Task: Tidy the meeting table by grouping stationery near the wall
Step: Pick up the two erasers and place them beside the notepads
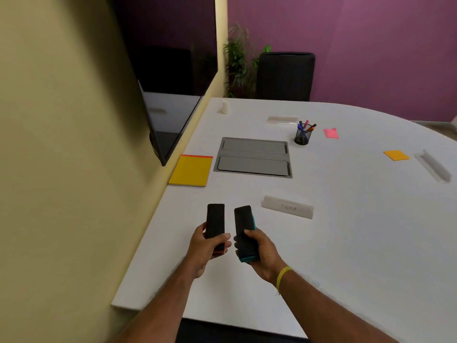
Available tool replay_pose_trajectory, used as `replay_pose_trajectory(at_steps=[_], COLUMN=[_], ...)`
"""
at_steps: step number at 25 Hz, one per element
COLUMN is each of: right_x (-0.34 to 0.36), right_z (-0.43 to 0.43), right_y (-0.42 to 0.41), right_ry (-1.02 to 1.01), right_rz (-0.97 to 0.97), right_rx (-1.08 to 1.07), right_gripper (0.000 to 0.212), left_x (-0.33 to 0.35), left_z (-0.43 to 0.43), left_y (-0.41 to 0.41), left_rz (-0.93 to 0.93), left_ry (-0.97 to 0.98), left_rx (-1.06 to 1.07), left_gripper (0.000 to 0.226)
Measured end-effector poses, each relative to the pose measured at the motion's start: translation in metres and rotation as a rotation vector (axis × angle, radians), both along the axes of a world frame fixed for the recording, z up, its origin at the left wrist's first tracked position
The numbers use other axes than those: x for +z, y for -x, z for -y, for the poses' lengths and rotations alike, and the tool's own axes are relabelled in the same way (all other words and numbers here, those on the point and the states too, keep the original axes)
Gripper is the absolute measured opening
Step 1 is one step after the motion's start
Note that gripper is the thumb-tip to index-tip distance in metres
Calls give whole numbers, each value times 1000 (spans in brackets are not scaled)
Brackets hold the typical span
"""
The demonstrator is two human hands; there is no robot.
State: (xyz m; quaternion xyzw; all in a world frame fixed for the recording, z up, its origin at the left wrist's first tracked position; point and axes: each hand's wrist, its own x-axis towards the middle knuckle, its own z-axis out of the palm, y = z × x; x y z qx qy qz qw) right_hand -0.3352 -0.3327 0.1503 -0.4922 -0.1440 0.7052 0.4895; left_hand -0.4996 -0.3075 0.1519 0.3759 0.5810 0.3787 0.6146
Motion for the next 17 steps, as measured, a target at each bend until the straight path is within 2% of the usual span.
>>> replay_pose_trajectory(at_steps=[6, 10, 12, 14, 17], right_x=[-30, -46, -56, -72, -100], right_z=[-70, -121, -155, -189, -226], right_y=[69, 98, 106, 112, 120], right_ry=[130, 127, 97, 67, 46], right_rz=[-24, 91, 278, 552, 882], right_rx=[-113, -156, -124, -73, 19], right_gripper=[41, 41, 50, 60, 65], left_x=[-35, -48, -57, -72, -93], left_z=[-74, -111, -120, -125, -125], left_y=[80, 109, 115, 118, 118], left_rz=[97, 219, 265, 300, 300], left_ry=[82, 122, 136, 166, 193], left_rx=[51, 71, 87, 137, 176], left_gripper=[46, 36, 36, 38, 40])
